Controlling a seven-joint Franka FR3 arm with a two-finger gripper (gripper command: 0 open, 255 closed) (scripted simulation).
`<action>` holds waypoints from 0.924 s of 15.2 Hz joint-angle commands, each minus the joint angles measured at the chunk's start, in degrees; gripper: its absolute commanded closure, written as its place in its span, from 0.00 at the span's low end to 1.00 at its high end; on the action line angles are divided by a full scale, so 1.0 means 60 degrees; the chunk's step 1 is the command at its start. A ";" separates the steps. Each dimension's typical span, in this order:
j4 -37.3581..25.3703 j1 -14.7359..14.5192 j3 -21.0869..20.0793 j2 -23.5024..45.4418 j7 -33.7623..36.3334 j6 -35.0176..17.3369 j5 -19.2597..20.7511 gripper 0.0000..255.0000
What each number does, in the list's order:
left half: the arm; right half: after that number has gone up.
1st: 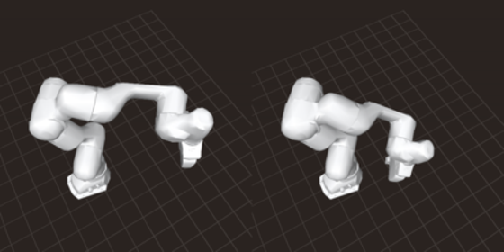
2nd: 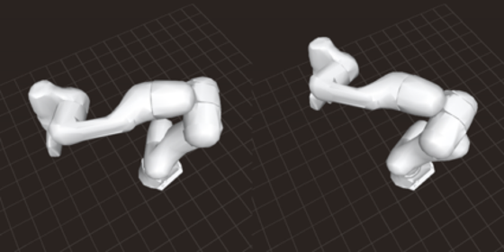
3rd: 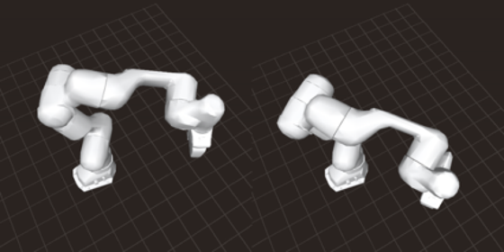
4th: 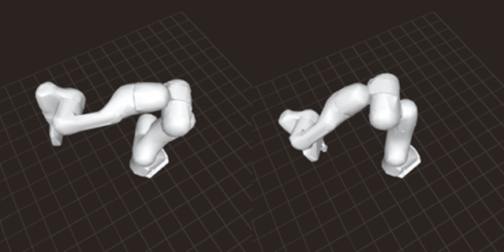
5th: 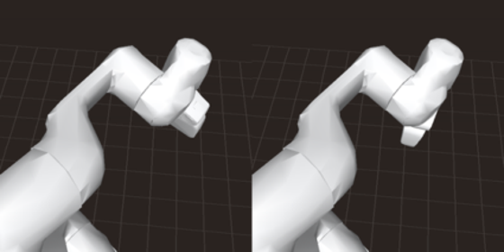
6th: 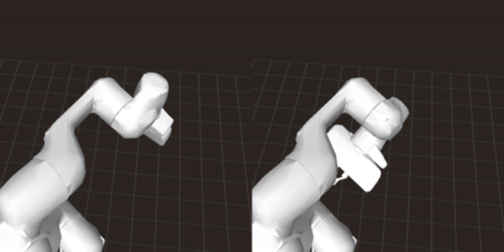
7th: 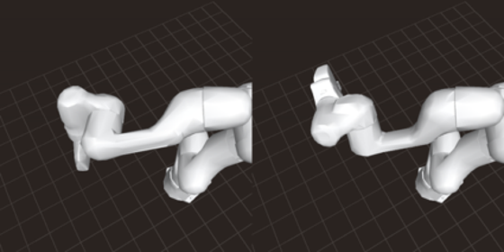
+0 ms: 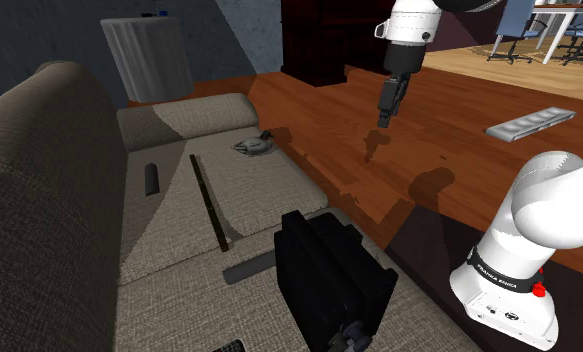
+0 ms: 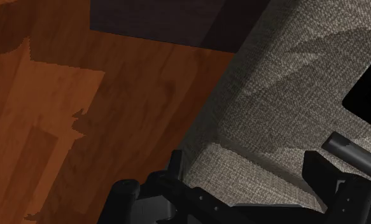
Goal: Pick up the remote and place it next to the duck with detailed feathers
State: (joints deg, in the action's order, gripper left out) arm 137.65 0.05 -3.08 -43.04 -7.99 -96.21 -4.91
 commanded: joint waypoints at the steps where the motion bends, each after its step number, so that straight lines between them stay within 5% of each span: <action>1: 0.0000 0.0000 0.0000 0.0000 0.0000 0.0000 0.0000 0.00; 14: -0.0501 -0.1472 -0.1131 0.3525 -0.1596 -0.2786 -0.0447 0.00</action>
State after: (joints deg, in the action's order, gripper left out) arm 134.74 -8.08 -9.18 -23.58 -16.90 -111.38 -7.43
